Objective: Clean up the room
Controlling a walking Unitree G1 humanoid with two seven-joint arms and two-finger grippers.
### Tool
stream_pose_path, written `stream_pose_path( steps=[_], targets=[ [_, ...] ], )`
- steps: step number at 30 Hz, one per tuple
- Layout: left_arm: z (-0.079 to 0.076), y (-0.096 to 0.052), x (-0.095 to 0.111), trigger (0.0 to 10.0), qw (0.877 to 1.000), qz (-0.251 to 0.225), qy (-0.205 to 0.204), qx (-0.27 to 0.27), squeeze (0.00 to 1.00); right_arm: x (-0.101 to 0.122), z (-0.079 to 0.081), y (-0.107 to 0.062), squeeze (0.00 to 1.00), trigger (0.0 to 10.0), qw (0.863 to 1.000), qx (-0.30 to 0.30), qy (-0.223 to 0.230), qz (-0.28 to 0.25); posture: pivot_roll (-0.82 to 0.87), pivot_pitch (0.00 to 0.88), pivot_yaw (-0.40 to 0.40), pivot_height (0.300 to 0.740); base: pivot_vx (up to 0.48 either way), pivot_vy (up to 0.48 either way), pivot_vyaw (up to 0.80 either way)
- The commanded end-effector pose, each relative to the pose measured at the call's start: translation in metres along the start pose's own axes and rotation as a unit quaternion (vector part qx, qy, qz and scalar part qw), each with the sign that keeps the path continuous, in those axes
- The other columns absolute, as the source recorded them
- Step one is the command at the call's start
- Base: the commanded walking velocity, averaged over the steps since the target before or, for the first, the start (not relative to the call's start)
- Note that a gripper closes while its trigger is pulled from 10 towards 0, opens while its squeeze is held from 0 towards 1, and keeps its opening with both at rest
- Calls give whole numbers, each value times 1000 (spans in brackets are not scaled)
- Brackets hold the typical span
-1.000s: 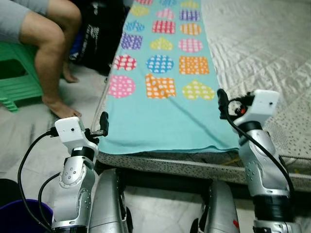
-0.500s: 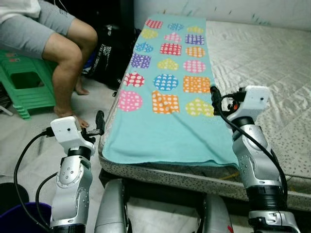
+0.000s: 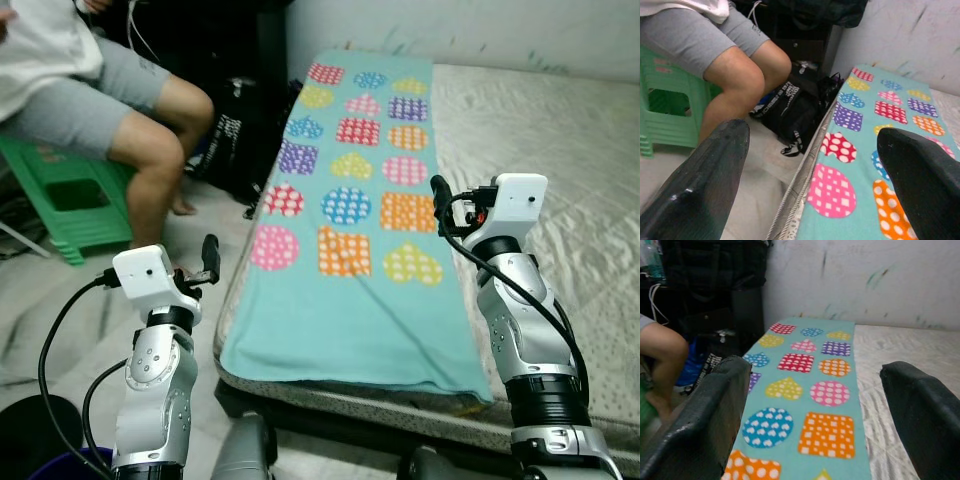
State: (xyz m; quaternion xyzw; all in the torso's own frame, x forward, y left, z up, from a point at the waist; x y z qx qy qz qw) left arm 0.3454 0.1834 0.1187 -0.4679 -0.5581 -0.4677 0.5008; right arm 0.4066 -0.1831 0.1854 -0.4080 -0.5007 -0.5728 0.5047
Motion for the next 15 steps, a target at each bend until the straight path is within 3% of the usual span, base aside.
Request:
stream_pose_path(
  steps=[1, 15],
  targets=[
    [1, 3, 1, 10000, 1000, -2, 4, 3, 0, -2, 3, 2, 0, 10000, 1000, 3, 3, 4, 50, 0, 55, 740, 0, 0, 0],
    [4, 17, 4, 10000, 1000, -11, 28, -2, 0, -23, 26, 13, 0, 10000, 996, 62, -40, 50, 45, 0, 74, 740, 0, 0, 0]
  ],
)
Point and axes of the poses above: a point about 5 cm out from each wrist's last joint towards the gripper, its own y axis pointing out of the wrist towards the gripper, its own x axis along the axis of the wrist's last joint, z = x × y, the point moved 6 cm from there along y, pointing out of the wrist towards the gripper, and after that the axes turned 9 degrees about y, right-handed, at the moved point
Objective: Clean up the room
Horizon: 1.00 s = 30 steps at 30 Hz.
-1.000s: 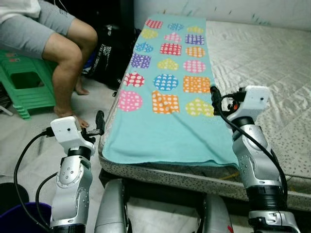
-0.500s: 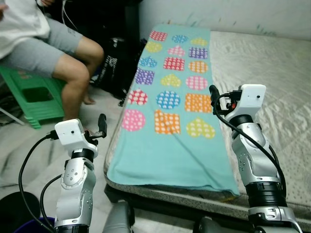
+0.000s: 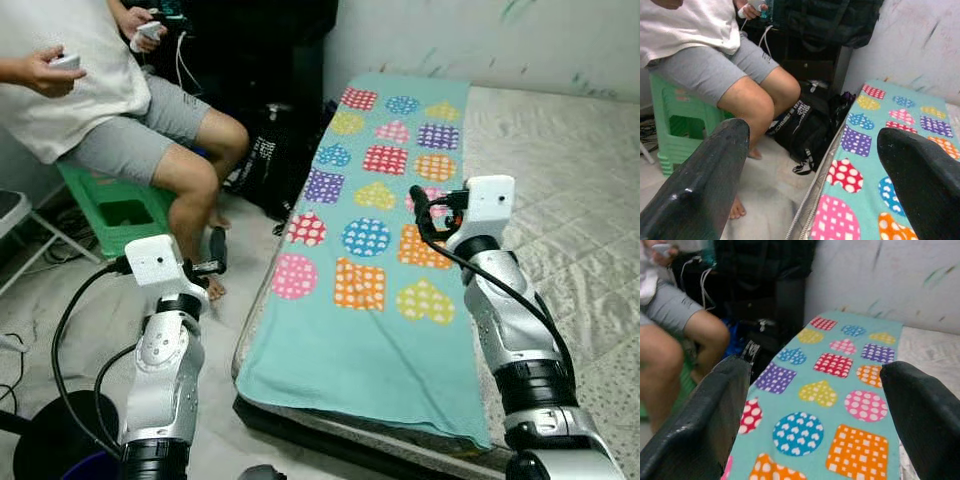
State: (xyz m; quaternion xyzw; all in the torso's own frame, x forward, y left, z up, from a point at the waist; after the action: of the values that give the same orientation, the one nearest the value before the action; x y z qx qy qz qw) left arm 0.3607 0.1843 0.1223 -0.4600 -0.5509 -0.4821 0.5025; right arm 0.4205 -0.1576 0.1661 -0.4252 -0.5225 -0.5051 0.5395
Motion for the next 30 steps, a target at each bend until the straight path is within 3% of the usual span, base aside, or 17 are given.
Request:
stream_pose_path(
  steps=[1, 7, 12, 17, 22, 30],
  targets=[
    [8, 2, 1, 10000, 1000, -3, 21, 6, 0, 2, 3, 2, 0, 10000, 1000, 8, -18, -3, 45, 0, 76, 740, 0, 0, 0],
    [18, 5, 0, 10000, 999, -4, 41, 3, 0, -23, 9, -5, 0, 10000, 999, 20, -26, 26, 53, 0, 74, 740, 0, 0, 0],
    [18, 6, 3, 10000, 999, -11, 48, 1, 0, -25, 14, -5, 0, 10000, 999, 22, -16, 22, 70, 0, 52, 740, 0, 0, 0],
    [20, 4, 12, 10000, 998, -34, 54, 14, 0, -27, 13, -5, 0, 10000, 1000, -19, 3, 10, 104, 0, 22, 740, 0, 0, 0],
    [23, 0, 16, 10000, 998, -40, 42, 22, 0, -30, 2, -11, 0, 10000, 998, -67, 19, -6, 118, 0, 16, 740, 0, 0, 0],
    [13, 1, 15, 10000, 998, -43, 38, 19, 0, -42, 11, -19, 0, 10000, 1000, -30, 6, 4, 111, 0, 7, 740, 0, 0, 595]
  ],
)
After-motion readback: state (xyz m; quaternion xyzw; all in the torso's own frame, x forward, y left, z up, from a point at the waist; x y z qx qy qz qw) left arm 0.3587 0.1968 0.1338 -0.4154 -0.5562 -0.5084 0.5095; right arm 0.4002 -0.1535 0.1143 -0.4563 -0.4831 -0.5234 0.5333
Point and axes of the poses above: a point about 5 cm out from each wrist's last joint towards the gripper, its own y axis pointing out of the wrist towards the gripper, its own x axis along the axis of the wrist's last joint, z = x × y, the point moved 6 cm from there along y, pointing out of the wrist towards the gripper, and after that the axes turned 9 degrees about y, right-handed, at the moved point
